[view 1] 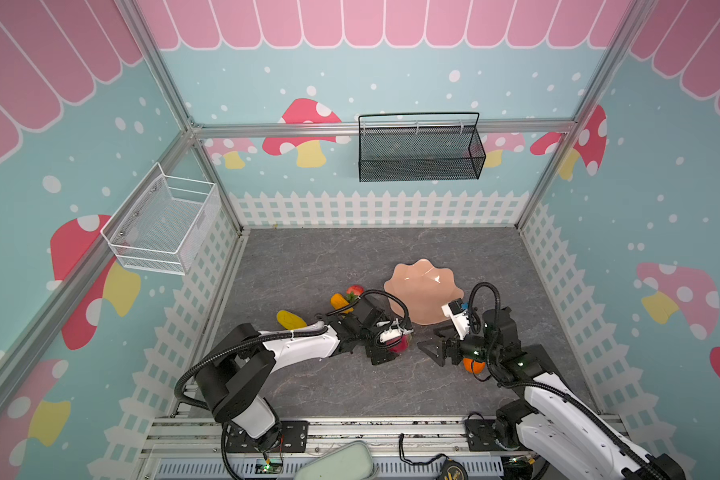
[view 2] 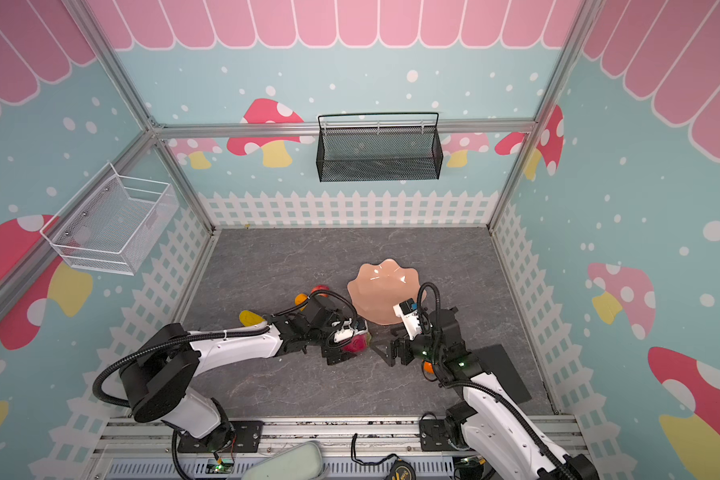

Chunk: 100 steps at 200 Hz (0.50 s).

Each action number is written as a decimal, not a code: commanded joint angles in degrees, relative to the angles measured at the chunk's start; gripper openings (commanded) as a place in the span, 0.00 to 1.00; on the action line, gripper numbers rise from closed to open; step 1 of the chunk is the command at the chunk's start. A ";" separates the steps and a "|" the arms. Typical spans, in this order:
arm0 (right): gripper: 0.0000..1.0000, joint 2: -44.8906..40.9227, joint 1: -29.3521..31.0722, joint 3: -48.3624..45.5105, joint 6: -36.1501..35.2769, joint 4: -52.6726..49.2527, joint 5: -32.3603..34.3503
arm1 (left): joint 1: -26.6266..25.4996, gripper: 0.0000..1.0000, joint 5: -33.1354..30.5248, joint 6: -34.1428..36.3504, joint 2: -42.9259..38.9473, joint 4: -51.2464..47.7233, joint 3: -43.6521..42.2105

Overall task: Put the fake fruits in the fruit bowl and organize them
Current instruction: 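Grasp the pink dragon fruit with the left gripper and lift it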

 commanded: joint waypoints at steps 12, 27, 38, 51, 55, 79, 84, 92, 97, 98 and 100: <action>0.98 0.93 0.28 0.36 -0.74 1.38 -1.18 | -0.44 0.94 -2.67 2.52 1.90 1.73 0.09; 0.98 0.94 0.28 0.61 -0.75 0.84 -0.71 | -0.59 0.86 -3.09 2.44 1.84 2.14 -0.12; 0.98 0.59 0.28 0.53 -0.32 0.40 -0.26 | -0.70 0.81 -3.10 2.44 1.11 2.29 -0.51; 0.98 -0.27 0.23 0.28 0.20 0.19 0.06 | -0.79 0.78 -2.29 1.97 -0.86 1.94 -1.27; 0.98 -0.63 0.23 0.28 0.38 0.05 0.40 | -0.81 0.78 -1.83 1.84 -1.58 1.73 -1.58; 0.98 -2.37 0.18 0.50 0.79 -0.08 1.54 | -0.72 0.74 1.42 1.08 -7.17 -0.80 -2.63; 0.98 -2.50 0.19 0.90 0.79 -0.17 1.83 | -0.71 0.73 1.99 0.78 -8.16 -1.66 -2.40; 0.98 -2.58 0.19 1.71 0.85 -0.19 2.34 | -0.47 0.71 2.77 0.04 -9.49 -2.84 -1.77; 0.98 -2.53 0.19 2.28 0.90 -0.27 2.85 | -0.18 0.69 3.68 -0.33 -10.15 -3.56 -1.19; 0.98 -2.57 0.19 2.42 0.98 -0.27 2.95 | -0.13 0.69 3.81 -0.43 -10.30 -3.67 -1.08; 0.98 -2.59 0.19 2.70 1.04 -0.27 3.32 | 0.01 0.69 4.11 -0.65 -10.45 -3.86 -0.84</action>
